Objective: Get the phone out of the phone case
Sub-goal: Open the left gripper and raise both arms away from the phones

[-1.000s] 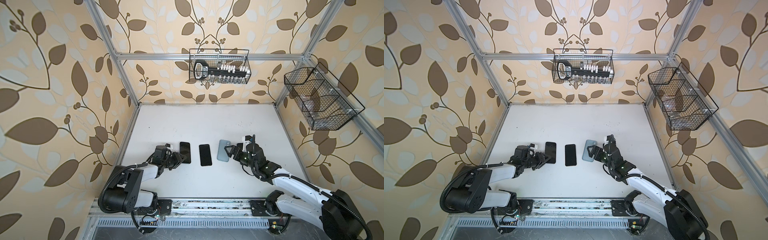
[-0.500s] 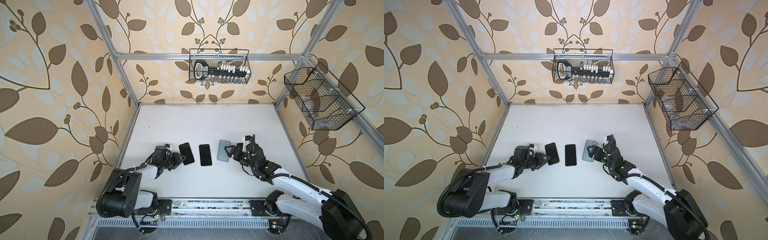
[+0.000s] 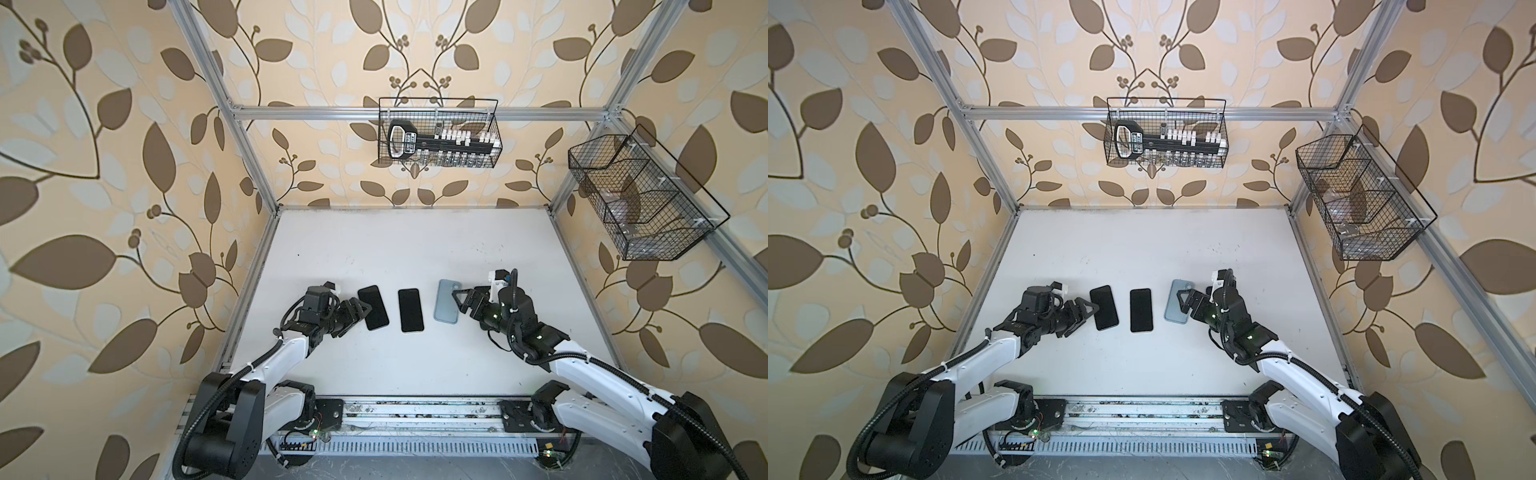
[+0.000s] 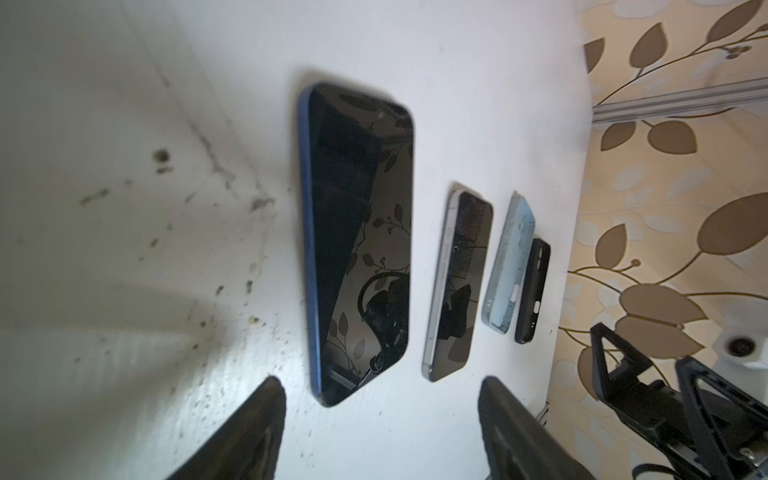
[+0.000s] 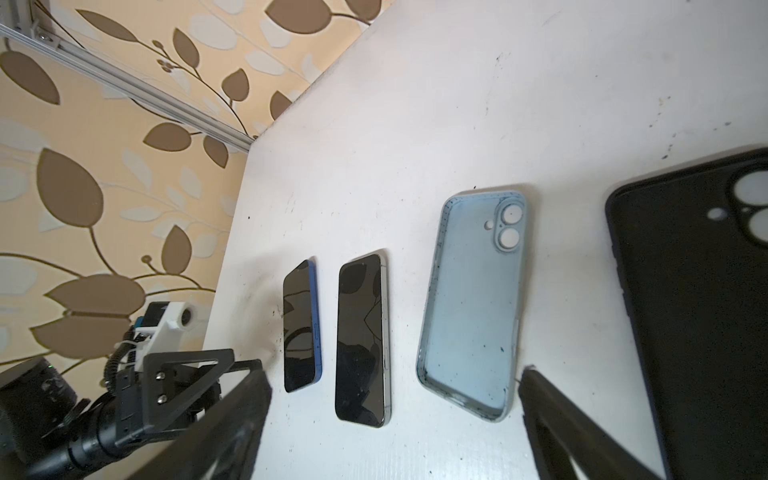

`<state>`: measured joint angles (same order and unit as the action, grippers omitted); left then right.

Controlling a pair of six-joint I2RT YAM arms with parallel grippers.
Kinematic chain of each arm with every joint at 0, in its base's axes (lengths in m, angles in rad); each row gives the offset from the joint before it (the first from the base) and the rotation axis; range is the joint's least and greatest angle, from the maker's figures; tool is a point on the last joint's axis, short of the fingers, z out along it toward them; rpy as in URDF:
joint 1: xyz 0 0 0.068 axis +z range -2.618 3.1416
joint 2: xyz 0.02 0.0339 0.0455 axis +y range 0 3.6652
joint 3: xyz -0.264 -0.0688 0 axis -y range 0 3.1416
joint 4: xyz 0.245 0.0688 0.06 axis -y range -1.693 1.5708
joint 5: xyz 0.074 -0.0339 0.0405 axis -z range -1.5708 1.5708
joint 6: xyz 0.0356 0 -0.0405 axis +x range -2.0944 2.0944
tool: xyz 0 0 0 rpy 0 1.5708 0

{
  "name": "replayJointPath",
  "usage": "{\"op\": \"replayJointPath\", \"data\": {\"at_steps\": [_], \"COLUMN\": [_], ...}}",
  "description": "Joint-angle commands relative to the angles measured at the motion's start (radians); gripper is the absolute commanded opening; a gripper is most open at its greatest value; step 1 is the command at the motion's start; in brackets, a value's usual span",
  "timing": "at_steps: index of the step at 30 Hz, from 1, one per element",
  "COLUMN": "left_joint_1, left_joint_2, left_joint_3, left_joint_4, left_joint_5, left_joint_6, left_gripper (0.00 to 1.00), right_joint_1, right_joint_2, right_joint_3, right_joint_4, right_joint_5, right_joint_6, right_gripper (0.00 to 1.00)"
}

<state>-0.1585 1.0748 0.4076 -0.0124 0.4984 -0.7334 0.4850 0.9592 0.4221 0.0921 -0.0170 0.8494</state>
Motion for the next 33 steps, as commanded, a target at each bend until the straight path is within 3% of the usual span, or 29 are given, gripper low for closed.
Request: {"op": "replayJointPath", "data": {"at_steps": [1,2,7,12,17,21,25,27,33], "left_joint_1": [-0.011,-0.011,0.002,0.092,0.162,0.242,0.387,0.424,0.434], "left_joint_2": [-0.058,-0.067,-0.053,0.017,0.056,0.041,0.003,0.001,0.018], "left_joint_3": [0.097,0.126,0.331,0.563,0.677,0.630,0.510,0.453,0.295], "left_joint_4": [-0.130,-0.155,-0.354,-0.511,-0.530,-0.428,-0.212,-0.116,0.031], "left_joint_5": [-0.050,-0.062,-0.158,-0.232,-0.397,-0.433,-0.242,-0.182,-0.261], "left_joint_6": [0.052,0.058,0.165,0.267,0.375,0.413,0.404,0.460,0.566], "left_gripper": [0.94,0.99,0.99,0.99,0.99,0.99,0.99,0.99,0.99], "right_joint_1": [-0.056,-0.080,-0.186,-0.253,-0.264,-0.276,-0.279,-0.281,-0.291], "right_joint_2": [-0.040,-0.051,-0.092,-0.071,-0.065,-0.077,-0.076,-0.066,-0.059], "right_joint_3": [0.016,0.025,0.078,0.148,0.216,0.261,0.294,0.302,0.295], "right_joint_4": [-0.049,-0.062,-0.126,-0.180,-0.230,-0.251,-0.283,-0.300,-0.282], "right_joint_5": [-0.041,-0.056,-0.123,-0.196,-0.149,-0.134,-0.088,-0.049,0.022], "right_joint_6": [-0.057,-0.073,-0.154,-0.243,-0.310,-0.379,-0.419,-0.422,-0.501], "right_gripper": [0.94,0.94,0.95,0.95,0.97,1.00,1.00,1.00,1.00]}}
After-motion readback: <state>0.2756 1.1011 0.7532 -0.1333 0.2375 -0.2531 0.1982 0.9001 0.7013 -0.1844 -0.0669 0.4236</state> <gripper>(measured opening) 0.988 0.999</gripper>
